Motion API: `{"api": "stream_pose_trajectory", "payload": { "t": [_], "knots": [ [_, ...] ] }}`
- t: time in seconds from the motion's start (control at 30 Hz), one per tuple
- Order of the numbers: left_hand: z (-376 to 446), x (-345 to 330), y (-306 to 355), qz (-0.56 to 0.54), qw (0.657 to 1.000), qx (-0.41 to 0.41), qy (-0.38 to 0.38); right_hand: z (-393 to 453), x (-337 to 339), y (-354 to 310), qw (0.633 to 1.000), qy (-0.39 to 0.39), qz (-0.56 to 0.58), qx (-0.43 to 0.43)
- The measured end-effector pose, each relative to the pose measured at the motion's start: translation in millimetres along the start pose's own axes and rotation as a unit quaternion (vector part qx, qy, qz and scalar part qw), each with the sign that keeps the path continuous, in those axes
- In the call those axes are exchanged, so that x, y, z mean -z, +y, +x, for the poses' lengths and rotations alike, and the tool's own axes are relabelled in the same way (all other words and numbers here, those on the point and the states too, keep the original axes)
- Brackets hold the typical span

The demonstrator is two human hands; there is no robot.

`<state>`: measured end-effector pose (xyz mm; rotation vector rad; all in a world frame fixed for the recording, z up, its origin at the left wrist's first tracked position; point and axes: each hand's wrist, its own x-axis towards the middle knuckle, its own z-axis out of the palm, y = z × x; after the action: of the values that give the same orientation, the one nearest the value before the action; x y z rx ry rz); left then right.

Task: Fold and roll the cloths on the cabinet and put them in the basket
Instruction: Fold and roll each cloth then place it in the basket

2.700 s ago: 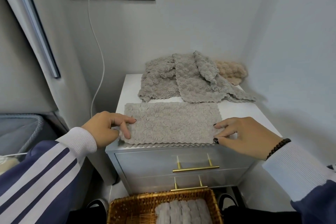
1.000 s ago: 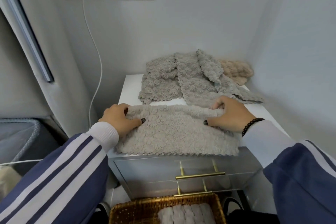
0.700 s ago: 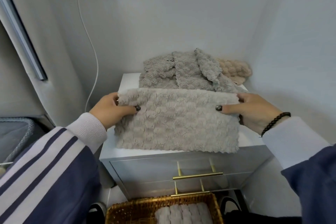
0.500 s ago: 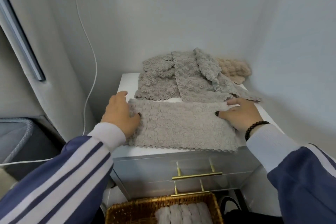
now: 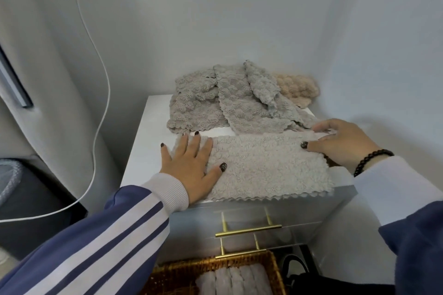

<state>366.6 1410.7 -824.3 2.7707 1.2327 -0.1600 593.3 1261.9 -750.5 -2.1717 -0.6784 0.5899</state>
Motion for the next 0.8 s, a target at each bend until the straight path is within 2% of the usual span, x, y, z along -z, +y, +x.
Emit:
{"api": "stream_pose_trajectory", "payload": {
  "t": [0.1,0.17,0.23,0.33,0.43,0.57,0.63,0.7,0.73,0.8],
  "knots": [
    [-1.5,2.5,13.2,-0.015,0.999,-0.022,0.029,-3.4,12.1,-3.4,0.997,-0.007,0.073,-0.033],
    [-4.9,6.9,21.9,-0.072,0.989,-0.065,0.108,-6.0,14.7,-7.9,0.993,-0.025,0.11,-0.038],
    [-14.0,13.9,34.8,-0.197,0.954,-0.123,0.187,-11.9,12.9,-14.3,0.99,-0.064,0.12,-0.029],
    [-34.3,15.5,62.8,-0.345,0.889,-0.201,0.223,-18.7,8.5,-22.8,0.985,-0.103,0.136,-0.023],
    [-53.0,-2.7,92.7,-0.336,0.871,-0.243,0.262,-18.8,5.3,-27.7,0.977,-0.104,0.182,-0.035],
    [-50.6,-24.6,116.0,-0.326,0.853,-0.221,0.342,-16.1,3.0,-27.7,0.961,-0.128,0.241,-0.041],
    [-44.5,-22.1,115.9,-0.379,0.838,-0.204,0.335,-19.1,1.6,-28.7,0.958,-0.16,0.234,-0.034],
    [-41.9,-12.8,112.1,-0.462,0.825,-0.18,0.27,-21.0,1.4,-28.5,0.958,-0.186,0.219,-0.027],
    [-41.3,-11.1,109.3,-0.483,0.82,-0.179,0.252,-21.0,2.5,-28.1,0.958,-0.19,0.212,-0.025],
    [-42.6,-5.7,106.1,-0.469,0.822,-0.183,0.265,-17.9,5.9,-25.7,0.962,-0.184,0.199,-0.023]
  ]
}}
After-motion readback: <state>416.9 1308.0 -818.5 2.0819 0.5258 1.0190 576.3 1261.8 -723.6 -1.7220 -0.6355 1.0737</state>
